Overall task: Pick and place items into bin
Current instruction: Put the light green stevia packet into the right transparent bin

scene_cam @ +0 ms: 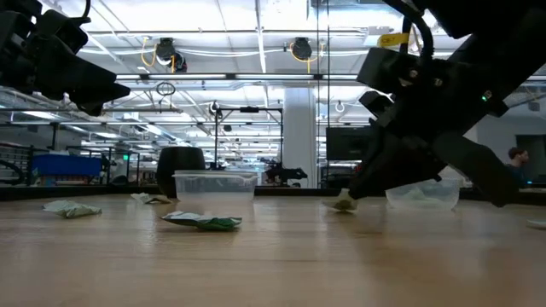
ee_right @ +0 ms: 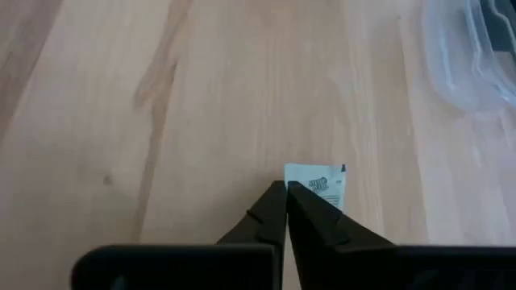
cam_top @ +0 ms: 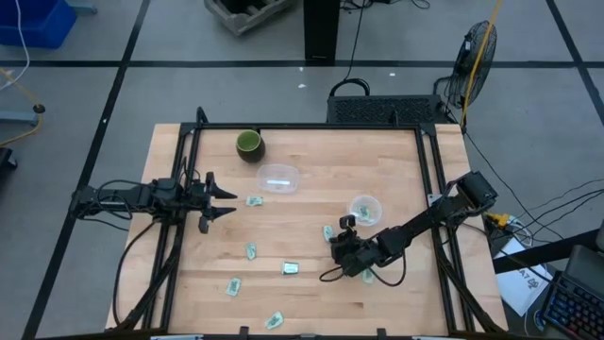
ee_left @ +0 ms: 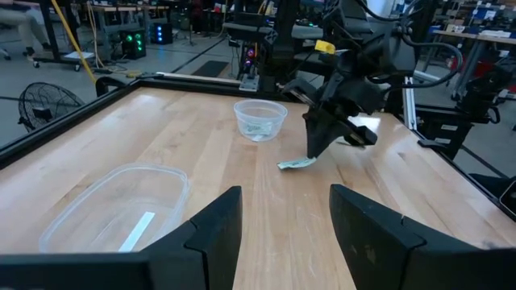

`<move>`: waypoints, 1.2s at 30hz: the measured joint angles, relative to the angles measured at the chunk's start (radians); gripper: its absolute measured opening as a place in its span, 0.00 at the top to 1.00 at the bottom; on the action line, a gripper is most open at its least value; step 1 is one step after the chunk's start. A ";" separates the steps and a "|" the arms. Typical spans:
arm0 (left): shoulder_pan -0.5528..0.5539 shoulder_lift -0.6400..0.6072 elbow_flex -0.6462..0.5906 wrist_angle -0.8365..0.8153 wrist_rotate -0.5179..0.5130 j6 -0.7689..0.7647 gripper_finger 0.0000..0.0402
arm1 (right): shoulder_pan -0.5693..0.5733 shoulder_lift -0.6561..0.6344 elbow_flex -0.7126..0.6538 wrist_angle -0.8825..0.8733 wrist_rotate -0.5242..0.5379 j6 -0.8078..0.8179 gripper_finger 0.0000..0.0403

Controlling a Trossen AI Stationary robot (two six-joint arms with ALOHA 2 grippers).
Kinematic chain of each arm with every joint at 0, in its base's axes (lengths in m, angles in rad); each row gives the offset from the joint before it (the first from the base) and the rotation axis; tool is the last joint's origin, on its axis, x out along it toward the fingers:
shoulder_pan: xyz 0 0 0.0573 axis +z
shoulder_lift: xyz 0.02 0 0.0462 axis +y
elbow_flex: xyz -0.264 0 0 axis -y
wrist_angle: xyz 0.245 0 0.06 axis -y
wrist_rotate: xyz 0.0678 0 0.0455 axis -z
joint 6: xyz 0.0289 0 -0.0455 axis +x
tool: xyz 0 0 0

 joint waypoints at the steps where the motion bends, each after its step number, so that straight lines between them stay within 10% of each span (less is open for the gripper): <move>1: 0.000 0.000 0.000 0.000 0.000 0.000 0.52 | 0.001 0.000 0.000 0.006 0.014 -0.003 0.99; 24: 0.000 0.000 0.000 0.000 0.000 0.000 0.52 | 0.095 -0.241 0.000 -0.159 0.619 0.257 1.00; 36: 0.000 0.000 0.000 0.000 0.000 0.000 0.52 | 0.115 -0.309 0.000 -0.506 0.570 0.772 1.00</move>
